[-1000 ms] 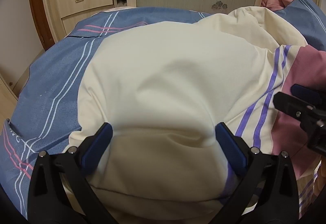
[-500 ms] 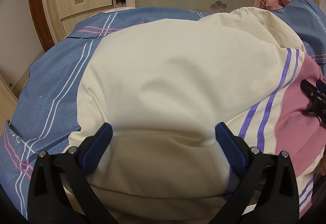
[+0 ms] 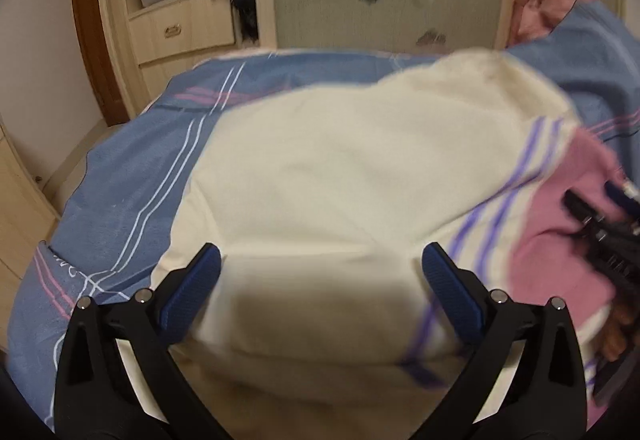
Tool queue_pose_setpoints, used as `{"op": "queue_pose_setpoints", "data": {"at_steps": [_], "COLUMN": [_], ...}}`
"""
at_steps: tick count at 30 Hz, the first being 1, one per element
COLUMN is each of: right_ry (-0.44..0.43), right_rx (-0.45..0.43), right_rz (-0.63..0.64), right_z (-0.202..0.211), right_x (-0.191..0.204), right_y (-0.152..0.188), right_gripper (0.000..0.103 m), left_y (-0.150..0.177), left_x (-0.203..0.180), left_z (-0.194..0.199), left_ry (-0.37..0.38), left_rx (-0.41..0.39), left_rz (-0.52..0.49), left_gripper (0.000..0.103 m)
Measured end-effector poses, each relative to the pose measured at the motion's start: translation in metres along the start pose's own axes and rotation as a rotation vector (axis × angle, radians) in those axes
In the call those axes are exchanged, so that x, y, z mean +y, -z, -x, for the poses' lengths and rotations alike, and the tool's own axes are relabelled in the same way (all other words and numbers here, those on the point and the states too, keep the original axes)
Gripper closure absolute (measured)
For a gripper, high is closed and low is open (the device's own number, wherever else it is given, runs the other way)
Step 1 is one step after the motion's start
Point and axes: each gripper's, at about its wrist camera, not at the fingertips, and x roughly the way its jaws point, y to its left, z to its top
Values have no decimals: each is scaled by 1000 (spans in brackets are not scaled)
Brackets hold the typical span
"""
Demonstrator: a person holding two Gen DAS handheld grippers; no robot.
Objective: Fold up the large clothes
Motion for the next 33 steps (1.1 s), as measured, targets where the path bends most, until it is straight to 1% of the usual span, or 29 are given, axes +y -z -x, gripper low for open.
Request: {"op": "queue_pose_setpoints", "data": {"at_steps": [1, 3, 4, 5, 6, 8, 10, 11, 12, 13, 14, 15, 16, 17, 18, 19, 20, 22, 23, 25, 27, 28, 30, 33], "right_ry": [-49, -155, -193, -209, -199, -136, -96, -86, -75, -67, -73, -92, -121, -135, -111, -65, 26, 140, 148, 55, -2, -9, -9, 28], "right_rx": [-17, -61, -90, -124, -144, -189, -211, -210, -196, -184, -183, -193, -209, -221, -225, -236, -268, -308, -319, -296, -238, -221, -210, -173], "right_rz": [-16, -86, -132, -161, -170, -202, -283, -341, -431, -519, -667, -792, -948, -1097, -1240, -1280, -1291, -1263, -1254, -1296, -1379, -1394, -1376, -1352], "right_z": [10, 32, 44, 56, 63, 79, 86, 86, 85, 83, 82, 81, 79, 78, 79, 82, 89, 97, 97, 84, 68, 65, 63, 65], "right_x": [-7, -25, -38, -50, -58, -80, -104, -119, -140, -159, -187, -208, -229, -247, -264, -270, -273, -270, -270, -272, -275, -277, -274, -269], "right_y": [-4, -12, -15, -17, -17, -17, -14, -11, -6, 1, 14, 26, 46, 65, 85, 92, 98, 100, 100, 105, 115, 117, 115, 107], "right_gripper": [8, 7, 4, 1, 1, 1, 1, 1, 1, 1, 1, 1, 1, 1, 1, 1, 1, 1, 1, 1, 1, 1, 1, 1], "left_y": [-3, -7, -10, -14, -20, -34, -41, -40, -32, -20, -6, 10, 16, 14, 11, 10, 11, 13, 13, 14, 14, 14, 13, 13], "left_x": [-6, -23, -35, -45, -63, -93, -124, -141, -154, -160, -163, -163, -164, -165, -164, -162, -159, -160, -162, -162, -162, -163, -158, -157], "left_z": [16, 47, 62, 72, 80, 77, 54, 31, 6, -17, -40, -51, -48, -43, -43, -45, -46, -44, -43, -42, -41, -41, -43, -44], "left_ry": [12, 4, -10, -22, -32, -42, -21, -37, -59, -62, -57, -63, -71, -71, -63, -48, -34, -40, -49, -43, -38, -40, -39, -40], "left_rx": [-32, -93, -125, -141, -152, -130, -86, -31, 40, 105, 157, 116, 65, 59, 74, 86, 85, 67, 67, 69, 69, 69, 69, 70], "left_rz": [2, -16, -21, -21, -27, -30, -20, -39, -51, -47, -21, 1, -4, -9, -8, -2, 9, 4, -4, 1, 4, 3, 3, 0], "left_gripper": [2, 2, 2, 2, 2, 2, 2, 2, 2, 2, 2, 2, 2, 2, 2, 2, 2, 2, 2, 2, 2, 2, 2, 2]}}
